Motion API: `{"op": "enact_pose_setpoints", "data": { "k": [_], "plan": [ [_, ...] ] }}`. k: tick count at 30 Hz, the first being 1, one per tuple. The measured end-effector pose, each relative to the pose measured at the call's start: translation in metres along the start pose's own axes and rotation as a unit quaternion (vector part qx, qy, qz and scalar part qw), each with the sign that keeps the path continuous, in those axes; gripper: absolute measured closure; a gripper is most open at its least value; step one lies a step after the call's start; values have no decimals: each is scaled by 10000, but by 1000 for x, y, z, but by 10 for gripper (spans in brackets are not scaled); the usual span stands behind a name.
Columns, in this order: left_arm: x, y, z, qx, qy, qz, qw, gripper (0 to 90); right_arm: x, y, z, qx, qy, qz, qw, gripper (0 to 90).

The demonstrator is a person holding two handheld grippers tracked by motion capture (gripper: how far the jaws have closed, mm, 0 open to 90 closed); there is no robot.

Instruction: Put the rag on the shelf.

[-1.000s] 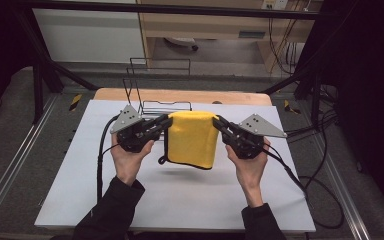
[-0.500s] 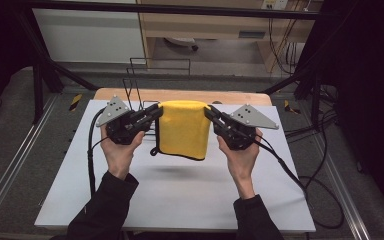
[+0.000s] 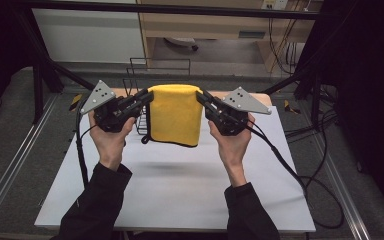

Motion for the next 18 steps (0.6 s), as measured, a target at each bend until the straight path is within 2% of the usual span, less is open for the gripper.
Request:
{"op": "enact_pose_setpoints", "data": {
  "k": [18],
  "plan": [
    [3,-22,42,-113,340,263,9990,797,-19,-9,46,87,377,5,9993,844]
  ]
}}
Point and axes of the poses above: each handheld gripper's, and its own axes: x roughly backward along the jaws, z roughly out of its top, y roughly to its right, the point moved 10 cm from there along -x, roughly forward along the jaws, and after that the axes turned 11 degrees about -x, right-handed, at the moved point
